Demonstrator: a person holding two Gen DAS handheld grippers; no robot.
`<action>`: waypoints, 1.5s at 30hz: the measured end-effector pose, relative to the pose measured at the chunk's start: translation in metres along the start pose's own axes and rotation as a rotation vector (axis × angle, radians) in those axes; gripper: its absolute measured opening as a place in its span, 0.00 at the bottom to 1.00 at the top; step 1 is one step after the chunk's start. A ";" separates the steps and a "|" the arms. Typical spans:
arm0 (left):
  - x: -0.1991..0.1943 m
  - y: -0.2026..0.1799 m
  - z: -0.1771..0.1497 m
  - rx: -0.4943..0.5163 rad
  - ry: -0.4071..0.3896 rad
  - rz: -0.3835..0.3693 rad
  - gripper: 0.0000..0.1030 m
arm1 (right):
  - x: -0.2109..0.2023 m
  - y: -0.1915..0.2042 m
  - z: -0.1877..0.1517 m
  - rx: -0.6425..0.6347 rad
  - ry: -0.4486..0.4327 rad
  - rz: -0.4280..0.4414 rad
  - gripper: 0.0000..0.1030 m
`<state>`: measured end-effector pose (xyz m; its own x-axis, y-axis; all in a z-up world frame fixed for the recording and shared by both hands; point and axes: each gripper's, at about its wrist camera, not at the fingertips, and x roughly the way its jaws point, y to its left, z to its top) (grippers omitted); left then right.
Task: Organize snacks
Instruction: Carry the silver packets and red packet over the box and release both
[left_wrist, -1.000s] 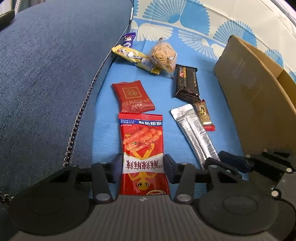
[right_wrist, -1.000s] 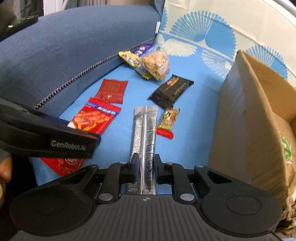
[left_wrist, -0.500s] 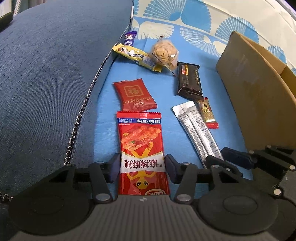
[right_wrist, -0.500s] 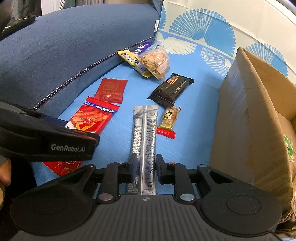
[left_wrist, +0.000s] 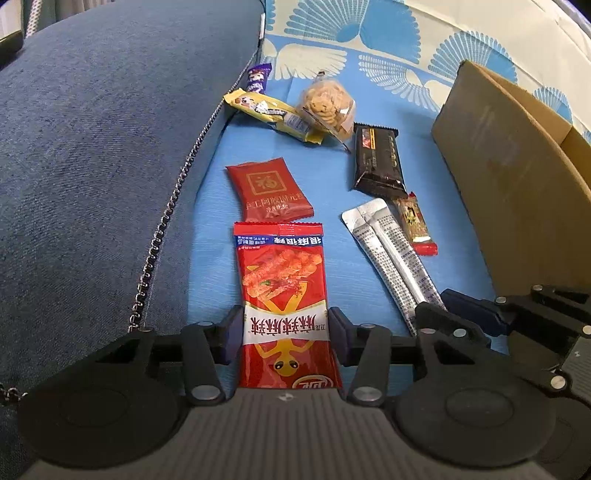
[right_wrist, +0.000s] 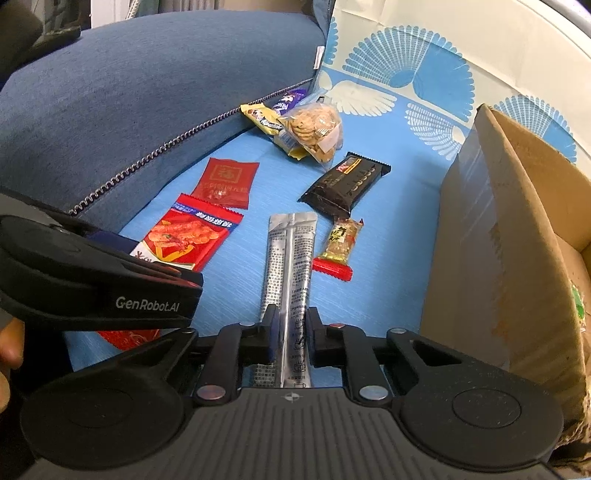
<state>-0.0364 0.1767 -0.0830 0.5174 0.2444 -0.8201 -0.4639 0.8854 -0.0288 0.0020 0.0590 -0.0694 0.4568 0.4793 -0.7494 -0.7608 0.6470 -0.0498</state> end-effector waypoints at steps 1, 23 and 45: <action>-0.001 0.001 0.000 -0.005 -0.005 -0.001 0.50 | -0.001 0.000 0.000 0.003 -0.005 0.000 0.14; -0.054 0.012 -0.007 -0.095 -0.312 -0.052 0.49 | -0.068 -0.020 0.023 0.036 -0.259 -0.022 0.13; -0.068 -0.016 -0.008 0.041 -0.388 -0.016 0.49 | -0.108 -0.052 0.031 0.115 -0.405 -0.024 0.13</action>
<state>-0.0701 0.1426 -0.0312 0.7614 0.3549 -0.5425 -0.4286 0.9034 -0.0105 0.0063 -0.0079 0.0348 0.6356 0.6426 -0.4279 -0.7018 0.7119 0.0266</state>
